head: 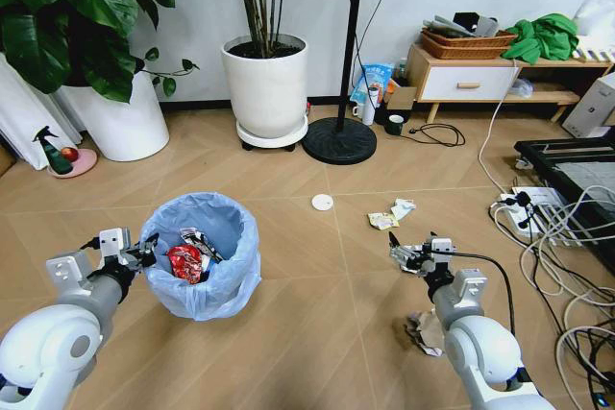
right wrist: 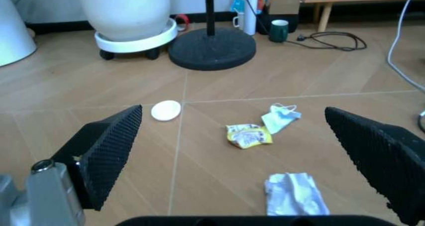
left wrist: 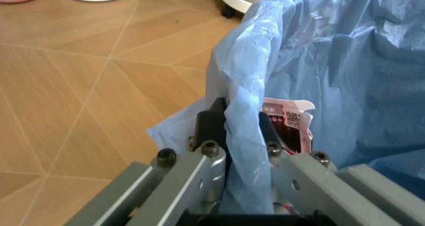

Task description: Pick up the trash bin and place the garbage on the floor into it.

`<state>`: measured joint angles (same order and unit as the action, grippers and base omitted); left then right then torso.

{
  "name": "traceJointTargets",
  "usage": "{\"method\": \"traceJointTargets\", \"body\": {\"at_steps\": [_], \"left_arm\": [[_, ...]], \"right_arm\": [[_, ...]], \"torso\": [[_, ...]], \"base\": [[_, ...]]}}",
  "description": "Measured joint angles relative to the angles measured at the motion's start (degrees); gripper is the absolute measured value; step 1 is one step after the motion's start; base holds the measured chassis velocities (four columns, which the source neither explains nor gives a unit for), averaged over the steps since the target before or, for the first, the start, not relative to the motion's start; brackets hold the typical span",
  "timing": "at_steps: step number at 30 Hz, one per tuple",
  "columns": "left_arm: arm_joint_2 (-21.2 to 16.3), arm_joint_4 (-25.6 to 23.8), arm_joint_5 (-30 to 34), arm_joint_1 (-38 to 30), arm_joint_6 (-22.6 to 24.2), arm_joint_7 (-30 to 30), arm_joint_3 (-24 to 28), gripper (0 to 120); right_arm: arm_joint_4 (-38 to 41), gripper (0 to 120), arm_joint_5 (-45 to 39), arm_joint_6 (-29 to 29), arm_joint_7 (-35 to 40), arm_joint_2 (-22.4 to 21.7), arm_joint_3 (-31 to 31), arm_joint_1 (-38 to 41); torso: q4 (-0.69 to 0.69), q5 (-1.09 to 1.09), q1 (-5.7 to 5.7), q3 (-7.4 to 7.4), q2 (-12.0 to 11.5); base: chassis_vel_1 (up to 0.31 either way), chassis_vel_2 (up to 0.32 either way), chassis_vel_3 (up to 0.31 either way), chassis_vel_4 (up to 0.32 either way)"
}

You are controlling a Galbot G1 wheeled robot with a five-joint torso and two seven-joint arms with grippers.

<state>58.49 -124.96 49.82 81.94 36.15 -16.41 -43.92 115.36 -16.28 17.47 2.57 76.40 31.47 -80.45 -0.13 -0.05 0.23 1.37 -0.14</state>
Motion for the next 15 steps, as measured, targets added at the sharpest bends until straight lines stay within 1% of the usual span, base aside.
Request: {"method": "traceJointTargets", "body": {"at_steps": [9,11,13,15], "left_arm": [[0.1,-0.6,-0.2,0.5,0.0,-0.1,0.0,0],[0.2,-0.6,-0.2,0.6,-0.1,-0.1,-0.4,0],[0.4,-0.4,-0.4,0.5,-0.1,0.1,-0.4,0],[0.5,-0.3,-0.5,0.4,-0.1,0.2,-0.3,0]], "right_arm": [[-2.2,100,0.4,-0.6,0.0,-0.1,0.5,0.5],[-4.7,100,0.9,-0.3,0.0,-0.3,0.8,1.1],[-7.7,100,2.0,-0.1,-2.1,-0.8,2.7,0.6],[-8.4,100,2.2,-0.2,-3.5,-0.9,3.5,0.3]], "torso": [[0.00,0.00,0.00,0.00,0.0],[0.01,0.02,0.00,0.00,0.0],[0.01,0.00,0.00,0.00,0.0],[0.01,0.00,0.00,0.00,0.0]], "base": [[-0.078,-0.069,0.076,0.070],[0.000,0.000,0.000,0.000],[0.000,0.000,0.000,0.000],[0.000,0.000,0.000,0.000]]}}
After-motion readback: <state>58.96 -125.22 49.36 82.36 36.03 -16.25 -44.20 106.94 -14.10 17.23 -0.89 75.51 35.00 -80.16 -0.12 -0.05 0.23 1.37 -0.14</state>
